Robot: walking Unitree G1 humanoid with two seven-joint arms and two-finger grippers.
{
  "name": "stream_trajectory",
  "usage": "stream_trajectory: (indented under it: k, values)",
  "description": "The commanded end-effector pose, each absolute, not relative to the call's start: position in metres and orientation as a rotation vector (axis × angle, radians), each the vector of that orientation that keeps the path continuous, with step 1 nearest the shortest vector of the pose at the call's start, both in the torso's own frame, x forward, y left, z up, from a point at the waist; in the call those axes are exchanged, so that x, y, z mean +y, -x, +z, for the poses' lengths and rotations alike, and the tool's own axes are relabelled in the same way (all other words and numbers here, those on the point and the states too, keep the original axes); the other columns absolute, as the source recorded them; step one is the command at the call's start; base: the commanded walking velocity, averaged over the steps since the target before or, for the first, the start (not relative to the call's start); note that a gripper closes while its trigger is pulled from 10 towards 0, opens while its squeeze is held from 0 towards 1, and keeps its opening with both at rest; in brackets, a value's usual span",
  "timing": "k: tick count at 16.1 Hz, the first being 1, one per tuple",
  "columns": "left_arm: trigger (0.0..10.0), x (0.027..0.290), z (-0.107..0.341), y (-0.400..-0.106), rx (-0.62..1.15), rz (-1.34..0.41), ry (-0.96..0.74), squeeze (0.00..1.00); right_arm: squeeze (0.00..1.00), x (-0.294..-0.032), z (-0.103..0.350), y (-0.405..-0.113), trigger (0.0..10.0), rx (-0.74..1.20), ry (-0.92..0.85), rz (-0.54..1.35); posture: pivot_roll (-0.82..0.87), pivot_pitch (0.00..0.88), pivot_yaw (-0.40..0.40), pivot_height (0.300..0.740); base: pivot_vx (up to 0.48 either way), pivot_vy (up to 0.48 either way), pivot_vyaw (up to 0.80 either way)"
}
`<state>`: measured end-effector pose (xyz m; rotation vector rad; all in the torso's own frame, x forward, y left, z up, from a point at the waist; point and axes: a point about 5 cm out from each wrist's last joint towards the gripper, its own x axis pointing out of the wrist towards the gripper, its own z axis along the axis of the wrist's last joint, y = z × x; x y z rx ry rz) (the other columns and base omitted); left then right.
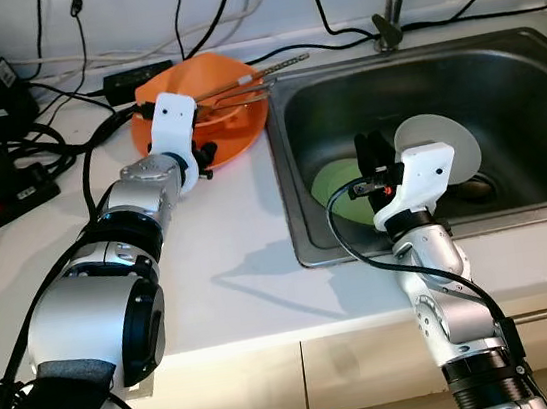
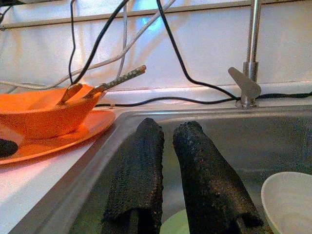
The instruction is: Kitchen organization
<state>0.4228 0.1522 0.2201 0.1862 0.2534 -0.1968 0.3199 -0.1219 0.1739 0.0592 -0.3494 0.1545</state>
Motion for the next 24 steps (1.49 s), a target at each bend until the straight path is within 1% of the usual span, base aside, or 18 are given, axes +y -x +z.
stream_trajectory:
  k: [1,5,9,10,15,21,24]
  values:
    - [10.0,0.155,0.216,-0.422,0.284,-0.195,-0.201,0.0,0.0,-0.126,0.136,-0.313,10.0,-0.19,-0.065,0.133,0.04,0.172,0.106,0.74,0.0,0.0,0.0]
    - [10.0,0.154,0.212,-0.421,0.313,-0.197,-0.199,0.0,0.0,-0.124,0.136,-0.313,10.0,-0.181,-0.069,0.14,0.05,0.179,0.11,0.74,0.0,0.0,0.0]
    - [10.0,0.155,0.199,-0.417,0.365,-0.204,-0.126,0.0,0.0,-0.123,0.136,-0.314,10.0,-0.178,-0.072,0.142,0.06,0.183,0.112,0.74,0.0,0.0,0.0]
    - [10.0,0.156,0.19,-0.414,0.4,-0.21,-0.084,0.0,0.0,-0.123,0.136,-0.315,10.0,-0.176,-0.074,0.144,0.07,0.182,0.11,0.74,0.0,0.0,0.0]
    - [10.0,0.161,0.173,-0.409,0.46,-0.201,-0.009,0.0,0.0,-0.12,0.138,-0.317,10.0,-0.178,-0.074,0.16,0.08,0.179,0.102,0.74,0.0,0.0,0.0]
    - [10.0,0.169,0.179,-0.409,0.447,-0.214,0.002,0.0,0.0,-0.122,0.139,-0.321,10.0,-0.179,-0.068,0.162,0.11,0.167,0.098,0.74,0.0,0.0,0.0]
    - [10.0,0.171,0.19,-0.409,0.439,-0.241,0.02,0.0,0.0,-0.121,0.14,-0.323,10.0,-0.182,-0.069,0.166,0.12,0.164,0.1,0.74,0.0,0.0,0.0]
